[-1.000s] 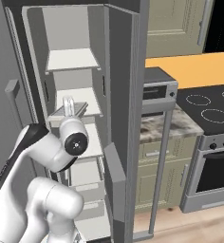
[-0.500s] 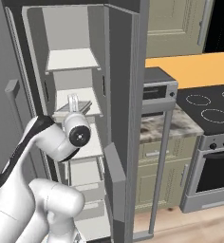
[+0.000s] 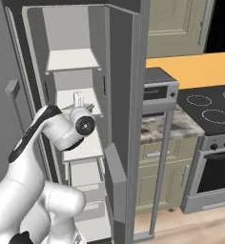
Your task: The ice cube tray has been filled with water. Take the tray and place it in the freezer to make ice. Close the freezer door after placing the tray.
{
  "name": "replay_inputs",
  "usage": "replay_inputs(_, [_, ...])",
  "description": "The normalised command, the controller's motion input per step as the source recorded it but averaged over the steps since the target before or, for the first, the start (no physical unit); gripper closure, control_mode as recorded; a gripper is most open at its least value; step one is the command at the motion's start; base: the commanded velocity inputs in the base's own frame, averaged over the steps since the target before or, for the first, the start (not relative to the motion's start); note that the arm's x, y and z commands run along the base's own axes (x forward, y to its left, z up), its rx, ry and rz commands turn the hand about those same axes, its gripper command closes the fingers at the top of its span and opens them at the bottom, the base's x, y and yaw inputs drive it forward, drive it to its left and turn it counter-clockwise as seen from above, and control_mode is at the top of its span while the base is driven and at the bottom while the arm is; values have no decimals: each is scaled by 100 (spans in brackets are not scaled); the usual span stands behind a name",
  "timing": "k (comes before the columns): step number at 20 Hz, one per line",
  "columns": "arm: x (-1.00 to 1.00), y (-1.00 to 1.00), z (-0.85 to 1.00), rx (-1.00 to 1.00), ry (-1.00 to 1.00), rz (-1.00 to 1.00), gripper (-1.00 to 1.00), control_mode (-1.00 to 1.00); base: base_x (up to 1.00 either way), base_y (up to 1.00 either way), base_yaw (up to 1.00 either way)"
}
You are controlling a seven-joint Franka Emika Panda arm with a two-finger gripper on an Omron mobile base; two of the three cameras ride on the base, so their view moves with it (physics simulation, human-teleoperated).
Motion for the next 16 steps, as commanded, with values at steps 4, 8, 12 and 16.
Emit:
replay_inputs(4, [35,0,-15,0,8,5,100,-100,0,0,0])
replay_inputs(8, [36,0,-21,0,4,7,100,-100,0,0,0])
replay_inputs(12, [35,1,-36,0,-1,10,100,-100,0,0,0])
replay_inputs(16, [34,4,-43,-1,-11,10,100,-100,0,0,0])
